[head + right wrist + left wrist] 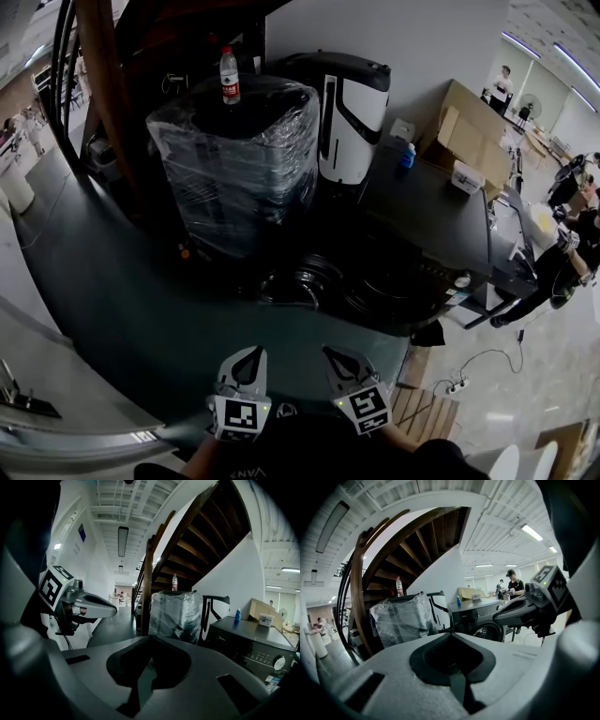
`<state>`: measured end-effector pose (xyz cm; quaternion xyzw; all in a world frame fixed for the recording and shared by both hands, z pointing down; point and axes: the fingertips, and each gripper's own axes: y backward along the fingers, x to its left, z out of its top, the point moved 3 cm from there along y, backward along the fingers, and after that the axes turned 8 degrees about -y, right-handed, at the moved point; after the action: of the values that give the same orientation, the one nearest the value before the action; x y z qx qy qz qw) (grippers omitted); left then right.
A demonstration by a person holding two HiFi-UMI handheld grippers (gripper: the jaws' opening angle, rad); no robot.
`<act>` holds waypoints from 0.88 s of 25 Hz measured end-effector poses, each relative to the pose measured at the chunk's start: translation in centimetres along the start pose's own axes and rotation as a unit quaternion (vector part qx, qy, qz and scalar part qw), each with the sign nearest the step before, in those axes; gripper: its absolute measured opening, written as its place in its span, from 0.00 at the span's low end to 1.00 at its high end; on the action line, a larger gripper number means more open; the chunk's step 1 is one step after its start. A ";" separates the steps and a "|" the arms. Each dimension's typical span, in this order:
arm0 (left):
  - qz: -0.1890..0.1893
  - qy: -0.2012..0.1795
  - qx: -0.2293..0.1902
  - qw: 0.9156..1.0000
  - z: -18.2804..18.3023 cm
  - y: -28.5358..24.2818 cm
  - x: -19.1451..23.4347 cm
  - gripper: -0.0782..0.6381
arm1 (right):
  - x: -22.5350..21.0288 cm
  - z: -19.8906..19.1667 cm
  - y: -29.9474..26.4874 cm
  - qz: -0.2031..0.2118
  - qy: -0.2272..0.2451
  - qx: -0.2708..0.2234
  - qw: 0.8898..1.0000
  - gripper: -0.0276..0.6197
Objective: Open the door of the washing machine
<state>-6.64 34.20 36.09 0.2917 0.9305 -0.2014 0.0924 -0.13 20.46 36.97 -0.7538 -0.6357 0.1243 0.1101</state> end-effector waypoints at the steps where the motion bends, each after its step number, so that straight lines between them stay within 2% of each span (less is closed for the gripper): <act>1: 0.000 -0.001 0.001 1.000 -0.2 0.2 0.0 0.13 | 0.2 -0.1 0.0 0.001 0.000 0.002 1.000 0.05; 15: -0.003 0.010 -0.005 1.000 -1.3 1.6 -0.5 0.13 | 1.3 -0.8 0.6 -0.004 -0.005 0.008 1.000 0.05; 22: 0.000 -0.004 -0.026 1.000 -1.7 1.5 -0.4 0.13 | 1.6 -1.0 0.8 -0.007 -0.009 0.009 1.000 0.05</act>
<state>-5.59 35.85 37.25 0.2888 0.9350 -0.1780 0.1037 1.21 21.93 37.54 -0.7471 -0.6408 0.1362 0.1123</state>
